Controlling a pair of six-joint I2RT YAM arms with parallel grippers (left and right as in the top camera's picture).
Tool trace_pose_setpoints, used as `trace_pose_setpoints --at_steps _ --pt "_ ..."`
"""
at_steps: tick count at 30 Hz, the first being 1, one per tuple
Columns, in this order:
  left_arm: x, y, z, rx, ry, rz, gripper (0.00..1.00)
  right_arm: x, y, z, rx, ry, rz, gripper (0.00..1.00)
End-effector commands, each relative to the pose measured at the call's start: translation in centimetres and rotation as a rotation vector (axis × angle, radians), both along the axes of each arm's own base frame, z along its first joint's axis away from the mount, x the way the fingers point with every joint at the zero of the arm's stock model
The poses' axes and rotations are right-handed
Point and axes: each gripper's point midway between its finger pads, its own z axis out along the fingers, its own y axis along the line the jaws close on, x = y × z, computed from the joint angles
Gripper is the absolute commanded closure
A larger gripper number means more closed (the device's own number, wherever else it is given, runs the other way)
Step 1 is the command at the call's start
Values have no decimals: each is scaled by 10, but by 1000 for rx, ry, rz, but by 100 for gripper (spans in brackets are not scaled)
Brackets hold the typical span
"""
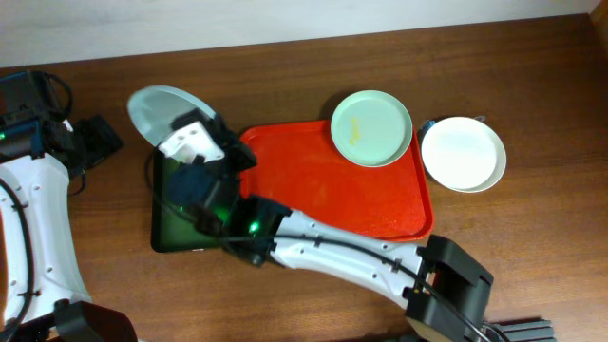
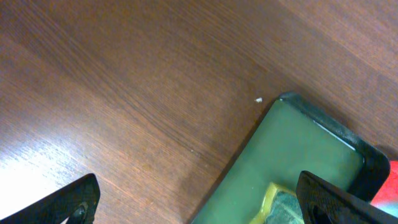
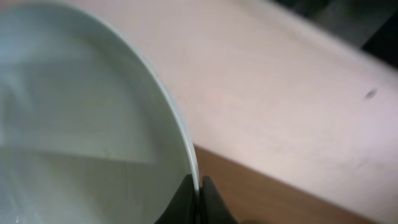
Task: Clean dirty plates on tray and stack at the side
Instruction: 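Lift the pale green plate with the right gripper and tilt it over the green tray, then carry the plate right and stack it on the white plate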
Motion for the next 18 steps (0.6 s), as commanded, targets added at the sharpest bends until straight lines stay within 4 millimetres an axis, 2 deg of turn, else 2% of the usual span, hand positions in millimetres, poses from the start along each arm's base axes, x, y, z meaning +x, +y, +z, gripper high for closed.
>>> trace_pose_setpoints --at_steps 1,4,10,12,13,15,16,18 --pt "0 2 4 1 -12 16 1 -11 -11 35 -195 -86 -92 96" --pt "0 2 4 1 -12 16 1 -13 -8 44 -170 -113 -88 96" --pt "0 2 4 1 -12 16 1 -12 -9 46 -145 -118 -93 96" --pt "0 2 4 1 -12 16 1 -3 -19 42 -35 -109 -124 96" --pt "0 2 4 1 -12 16 1 2 -23 34 20 -90 -138 96" --pt "0 2 4 1 -12 16 1 9 -27 3 97 4 -123 96" --pt "0 2 4 1 -12 16 1 12 -23 -17 133 79 -81 96" --pt "0 2 4 1 -12 16 1 15 -17 -72 313 351 16 96"
